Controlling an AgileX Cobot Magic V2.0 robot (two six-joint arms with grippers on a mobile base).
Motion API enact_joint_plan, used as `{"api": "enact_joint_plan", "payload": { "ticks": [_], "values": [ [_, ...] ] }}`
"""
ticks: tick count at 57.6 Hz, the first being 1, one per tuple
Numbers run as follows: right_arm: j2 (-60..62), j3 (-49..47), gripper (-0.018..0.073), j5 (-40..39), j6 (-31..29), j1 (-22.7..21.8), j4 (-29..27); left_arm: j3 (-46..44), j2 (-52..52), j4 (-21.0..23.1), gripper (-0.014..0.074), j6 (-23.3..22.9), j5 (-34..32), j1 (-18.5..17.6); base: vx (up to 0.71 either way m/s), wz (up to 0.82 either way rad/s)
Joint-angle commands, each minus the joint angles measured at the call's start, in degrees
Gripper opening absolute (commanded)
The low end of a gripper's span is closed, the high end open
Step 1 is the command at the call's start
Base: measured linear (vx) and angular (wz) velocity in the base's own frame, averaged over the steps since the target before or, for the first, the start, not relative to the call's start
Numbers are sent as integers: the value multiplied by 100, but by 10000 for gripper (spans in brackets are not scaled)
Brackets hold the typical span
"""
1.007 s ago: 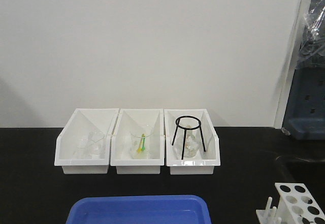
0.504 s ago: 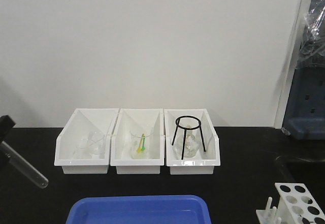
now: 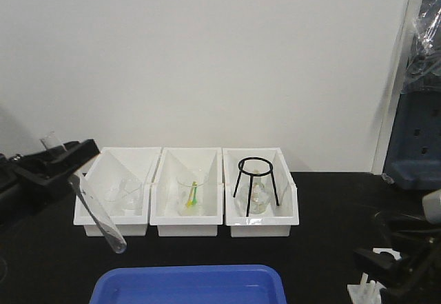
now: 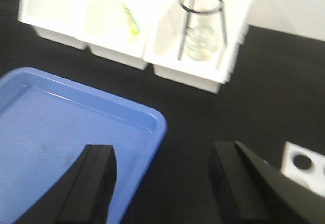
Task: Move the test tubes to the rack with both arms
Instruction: 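Bring the test tube toward the right gripper above the blue tray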
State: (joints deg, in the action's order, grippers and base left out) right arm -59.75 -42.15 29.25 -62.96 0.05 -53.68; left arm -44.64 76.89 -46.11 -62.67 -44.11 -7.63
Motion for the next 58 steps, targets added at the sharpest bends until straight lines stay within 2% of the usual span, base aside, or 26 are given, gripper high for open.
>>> {"api": "enact_joint_plan", "payload": {
  "ticks": [1,5,10,13,17,26,39,58],
  "values": [
    [-155,-357,466,-7,-689,45,-835,-201,173,253,-1,-25,-616,-255,0,0],
    [-299,-484,466,-125,-808,353,-817,-201,400,492,-1,192,-691,-473,0,0],
    [-496,-645,466,-707,-831,1161,-554,-201,654,1015,-1,566,-726,-746,0,0],
    [-647,-729,466,-1285,-731,1612,-441,-205,780,1257,-1,596,-763,-894,0,0],
    [-910,-889,466,-1749,-501,2077,-435,-214,910,1350,-1,602,-816,-1095,0,0],
    [-1540,-1310,466,-1736,-470,2694,-441,-481,1020,1327,-1,776,-756,-1361,0,0],
    [-2226,-2046,466,-1754,-318,3126,-330,-718,1040,1288,-1,841,-440,-1528,0,0],
    [-2963,-3028,466,-1122,338,3135,158,-718,1082,1275,-1,875,-259,-1571,0,0]
  ]
}}
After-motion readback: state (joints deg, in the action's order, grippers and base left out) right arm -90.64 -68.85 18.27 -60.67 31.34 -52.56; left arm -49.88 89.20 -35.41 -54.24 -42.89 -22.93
